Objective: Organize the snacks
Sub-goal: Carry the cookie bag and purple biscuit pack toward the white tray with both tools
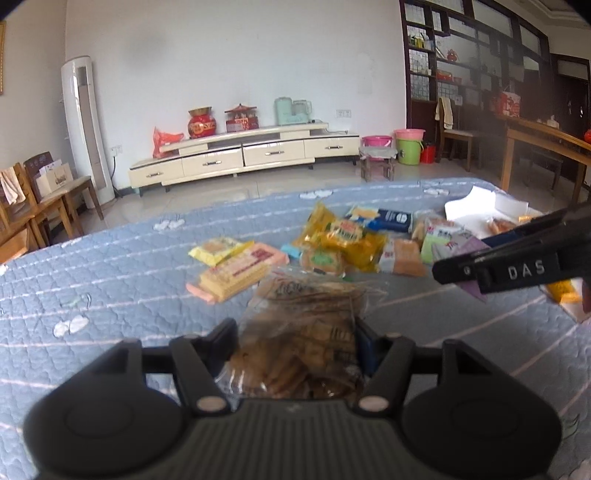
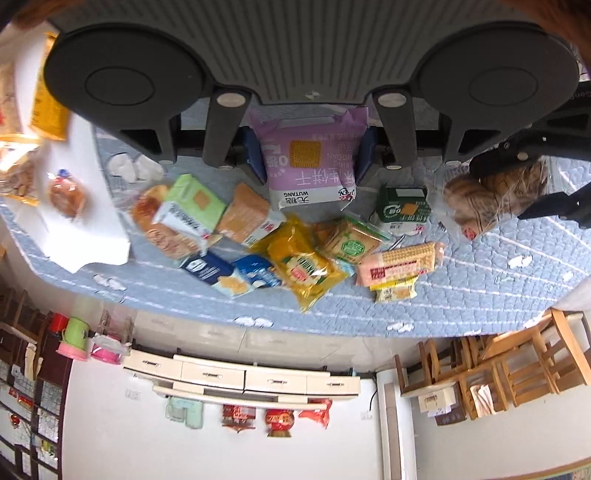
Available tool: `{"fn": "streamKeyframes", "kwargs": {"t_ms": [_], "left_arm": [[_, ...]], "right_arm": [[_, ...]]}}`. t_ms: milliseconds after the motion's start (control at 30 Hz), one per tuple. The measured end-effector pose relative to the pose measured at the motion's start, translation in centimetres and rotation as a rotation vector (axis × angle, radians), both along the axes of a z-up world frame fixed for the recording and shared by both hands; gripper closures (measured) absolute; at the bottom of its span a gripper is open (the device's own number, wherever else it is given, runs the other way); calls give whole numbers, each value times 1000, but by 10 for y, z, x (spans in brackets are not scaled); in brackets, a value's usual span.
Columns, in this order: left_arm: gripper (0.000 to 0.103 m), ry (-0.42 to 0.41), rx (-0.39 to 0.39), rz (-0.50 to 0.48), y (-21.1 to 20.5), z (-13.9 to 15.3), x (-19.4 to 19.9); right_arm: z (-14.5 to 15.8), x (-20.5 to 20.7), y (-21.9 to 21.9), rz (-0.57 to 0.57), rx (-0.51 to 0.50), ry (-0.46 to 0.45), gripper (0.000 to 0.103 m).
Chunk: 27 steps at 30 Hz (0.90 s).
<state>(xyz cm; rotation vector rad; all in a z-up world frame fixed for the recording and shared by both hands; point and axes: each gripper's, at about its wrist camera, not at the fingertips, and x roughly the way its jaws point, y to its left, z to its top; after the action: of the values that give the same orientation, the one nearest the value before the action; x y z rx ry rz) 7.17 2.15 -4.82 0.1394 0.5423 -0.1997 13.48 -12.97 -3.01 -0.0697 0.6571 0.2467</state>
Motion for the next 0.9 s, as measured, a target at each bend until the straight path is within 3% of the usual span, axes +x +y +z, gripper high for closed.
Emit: {"fn": "streamKeyframes", "kwargs": {"t_ms": [367,900], "left_arm": [[38,-47,-29,32,-57,38,1],[38,-61,-61,10,-114,61,6]], "right_arm": [[43,-28,-48,-72,7,-73,40],[64,-52,-110,-181,19,-137,39]]}}
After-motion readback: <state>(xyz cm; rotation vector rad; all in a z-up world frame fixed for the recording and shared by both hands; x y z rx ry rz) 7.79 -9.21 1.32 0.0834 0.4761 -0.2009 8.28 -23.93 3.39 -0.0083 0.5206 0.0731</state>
